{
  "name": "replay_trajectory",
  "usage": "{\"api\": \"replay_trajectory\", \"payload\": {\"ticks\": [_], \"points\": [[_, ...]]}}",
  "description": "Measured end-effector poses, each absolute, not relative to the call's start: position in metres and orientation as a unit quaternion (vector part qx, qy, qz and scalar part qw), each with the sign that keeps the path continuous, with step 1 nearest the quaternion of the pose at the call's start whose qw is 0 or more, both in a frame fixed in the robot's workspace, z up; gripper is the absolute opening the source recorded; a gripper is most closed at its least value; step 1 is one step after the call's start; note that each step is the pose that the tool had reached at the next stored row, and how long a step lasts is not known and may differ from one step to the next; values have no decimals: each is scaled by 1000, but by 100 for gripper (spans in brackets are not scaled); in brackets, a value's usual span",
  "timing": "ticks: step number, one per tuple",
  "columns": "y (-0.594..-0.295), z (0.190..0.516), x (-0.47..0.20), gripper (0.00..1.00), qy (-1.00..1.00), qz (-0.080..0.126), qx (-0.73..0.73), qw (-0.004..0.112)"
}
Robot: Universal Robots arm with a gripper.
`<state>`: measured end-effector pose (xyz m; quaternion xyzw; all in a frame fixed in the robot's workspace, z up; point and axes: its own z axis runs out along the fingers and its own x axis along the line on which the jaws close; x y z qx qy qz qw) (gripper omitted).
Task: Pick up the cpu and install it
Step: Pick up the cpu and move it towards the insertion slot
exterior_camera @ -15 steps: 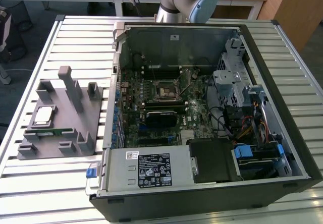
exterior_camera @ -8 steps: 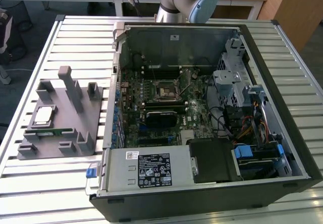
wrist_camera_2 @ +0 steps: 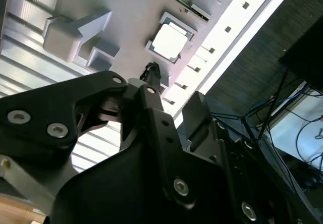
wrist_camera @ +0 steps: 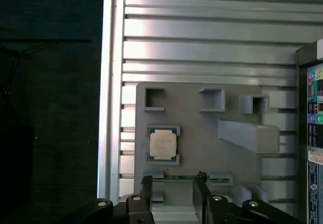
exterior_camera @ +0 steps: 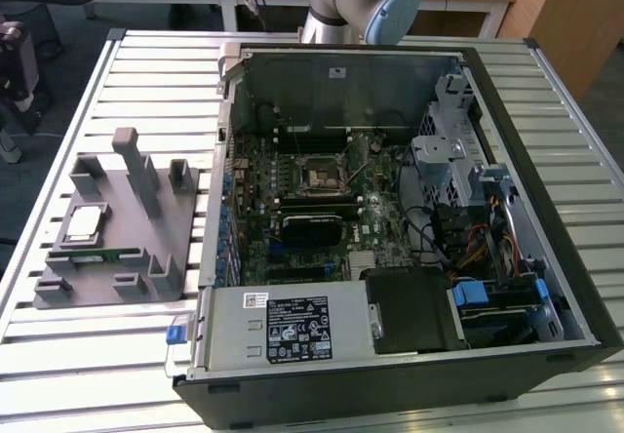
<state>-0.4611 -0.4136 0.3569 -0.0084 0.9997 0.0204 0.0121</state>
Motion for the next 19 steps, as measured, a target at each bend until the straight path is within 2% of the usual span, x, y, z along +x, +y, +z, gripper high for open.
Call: {"api": "replay_trajectory", "payload": {"ticks": [1, 2, 4, 7, 8, 19], "points": [[-414, 355, -461, 47, 1000, 21, -13, 12], [-414, 353, -461, 47, 1000, 21, -16, 12], [-414, 350, -461, 58, 1000, 21, -17, 12], [-414, 345, -461, 64, 1000, 21, -18, 12], [-414, 343, -461, 70, 1000, 21, -18, 12], [-414, 333, -461, 70, 999, 22, -27, 12]]}}
